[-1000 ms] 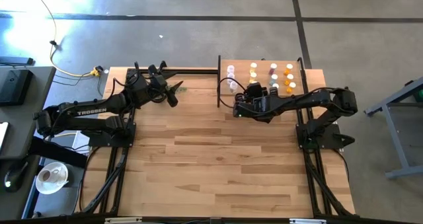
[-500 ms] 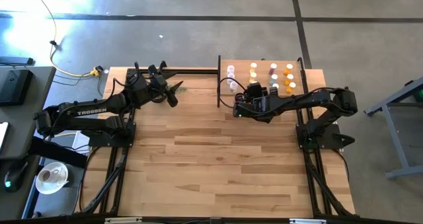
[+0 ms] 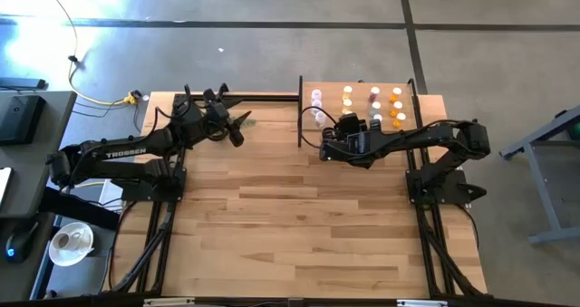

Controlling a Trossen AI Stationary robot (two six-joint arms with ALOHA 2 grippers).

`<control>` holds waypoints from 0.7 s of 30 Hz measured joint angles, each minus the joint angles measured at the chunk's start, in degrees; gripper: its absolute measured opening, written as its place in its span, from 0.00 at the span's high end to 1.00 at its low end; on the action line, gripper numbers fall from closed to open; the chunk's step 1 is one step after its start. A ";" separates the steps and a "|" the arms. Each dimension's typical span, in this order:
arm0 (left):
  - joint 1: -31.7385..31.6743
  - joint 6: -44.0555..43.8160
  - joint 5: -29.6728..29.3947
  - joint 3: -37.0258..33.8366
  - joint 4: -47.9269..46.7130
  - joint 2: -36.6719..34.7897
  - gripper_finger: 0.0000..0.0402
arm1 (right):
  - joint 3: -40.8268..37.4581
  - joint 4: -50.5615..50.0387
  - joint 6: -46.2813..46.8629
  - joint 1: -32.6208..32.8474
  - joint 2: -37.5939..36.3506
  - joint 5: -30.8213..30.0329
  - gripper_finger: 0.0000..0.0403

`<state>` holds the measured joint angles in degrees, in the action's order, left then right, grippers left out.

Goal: Pick and place medicine bottles onto shelf by color
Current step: Put the yellow pill bottle aligned with the other yellow pill bottles on the shelf

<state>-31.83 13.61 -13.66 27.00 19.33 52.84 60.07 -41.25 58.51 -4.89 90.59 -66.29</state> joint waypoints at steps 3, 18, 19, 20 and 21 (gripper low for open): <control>-0.01 0.00 0.01 -0.01 0.00 0.00 0.49 | 0.00 0.00 -0.01 0.00 0.00 0.01 0.65; 0.00 0.00 0.01 0.00 0.00 0.00 0.49 | 0.00 0.00 0.41 0.00 0.00 0.05 0.65; 0.00 0.00 0.01 0.00 0.00 0.00 0.49 | 0.00 0.00 0.43 0.00 0.00 0.00 0.65; -0.02 0.00 0.01 0.00 0.00 0.00 0.49 | 0.00 0.00 0.43 0.00 0.00 -0.12 0.65; 0.00 0.00 0.01 0.00 0.00 0.00 0.49 | 0.00 -0.02 0.43 0.00 0.00 -0.33 0.65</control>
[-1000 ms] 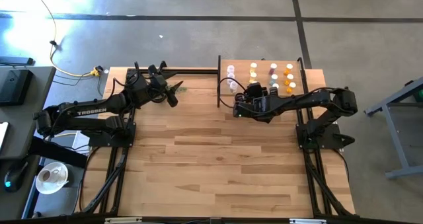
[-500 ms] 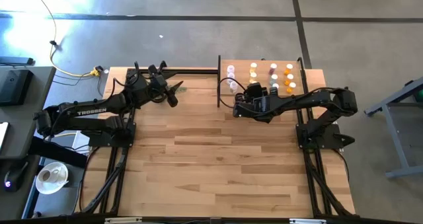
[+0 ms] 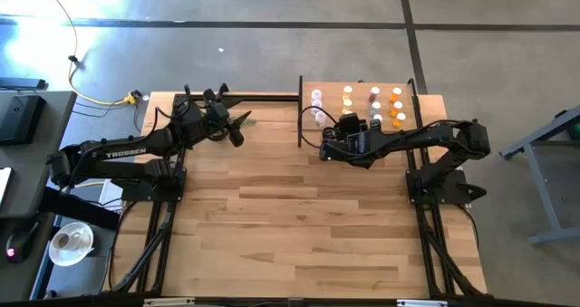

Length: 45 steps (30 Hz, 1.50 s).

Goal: Pick and place medicine bottles onto shelf by color
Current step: Put the yellow pill bottle aligned with the other yellow pill bottles on the shelf, then return to Home Position

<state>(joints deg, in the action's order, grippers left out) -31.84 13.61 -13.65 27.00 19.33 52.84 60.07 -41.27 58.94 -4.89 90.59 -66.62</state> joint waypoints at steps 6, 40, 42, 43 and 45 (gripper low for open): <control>0.00 0.00 0.00 -0.02 0.00 0.00 0.49 | 0.00 0.00 -0.35 0.04 0.00 -0.80 0.52; -0.02 0.00 -0.02 0.00 0.00 0.00 0.49 | 11.04 -13.91 -8.67 8.76 -8.05 -10.17 0.44; 0.00 0.00 0.00 0.00 0.00 0.00 0.49 | 11.04 -9.34 -15.12 9.24 -8.96 -9.62 0.44; -0.02 0.00 -0.01 0.00 0.01 0.00 0.49 | 11.04 -6.00 -19.02 9.23 -9.42 -8.77 0.44; 0.00 0.01 0.00 -0.01 0.00 0.01 0.49 | 11.04 1.46 -28.86 8.85 -10.17 -4.89 0.44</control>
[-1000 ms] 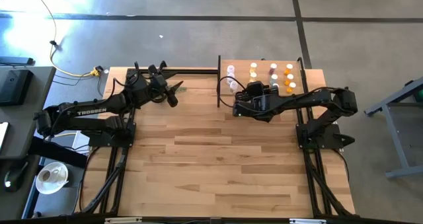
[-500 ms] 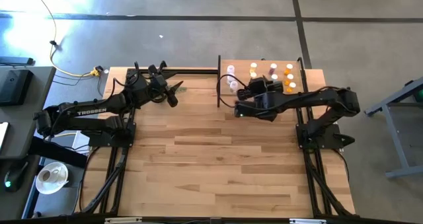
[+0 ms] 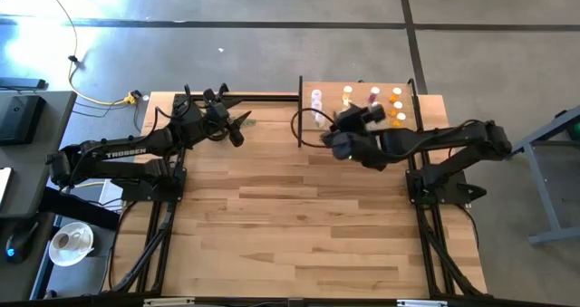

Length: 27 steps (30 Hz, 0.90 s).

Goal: Pick and place medicine bottles onto shelf by color
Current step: Return to Home Position

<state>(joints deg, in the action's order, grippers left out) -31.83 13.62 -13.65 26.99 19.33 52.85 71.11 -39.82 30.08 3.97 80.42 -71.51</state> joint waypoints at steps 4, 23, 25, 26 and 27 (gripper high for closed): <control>0.00 -0.01 -0.01 0.01 0.00 0.00 0.49 | 0.00 14.90 -20.97 -2.68 -1.17 15.59 0.44; 0.00 -0.01 -0.02 0.01 -0.22 -0.01 0.49 | -30.17 42.72 -27.52 -4.91 -22.85 32.53 0.44; 0.00 -0.01 -0.01 0.01 -0.22 -0.01 0.49 | -35.24 46.33 -28.27 -4.04 -27.18 32.61 0.44; 0.00 -0.01 -0.01 0.01 -0.22 -0.01 0.49 | -37.76 47.68 -28.94 -3.61 -29.36 32.57 0.44; 0.00 -0.01 -0.02 0.01 -0.22 -0.01 0.49 | -40.09 48.82 -29.45 -3.24 -31.35 32.57 0.44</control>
<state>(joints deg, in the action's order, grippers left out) -31.83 13.61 -13.67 27.00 19.11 52.84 31.02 9.00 0.63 0.73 49.07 -38.94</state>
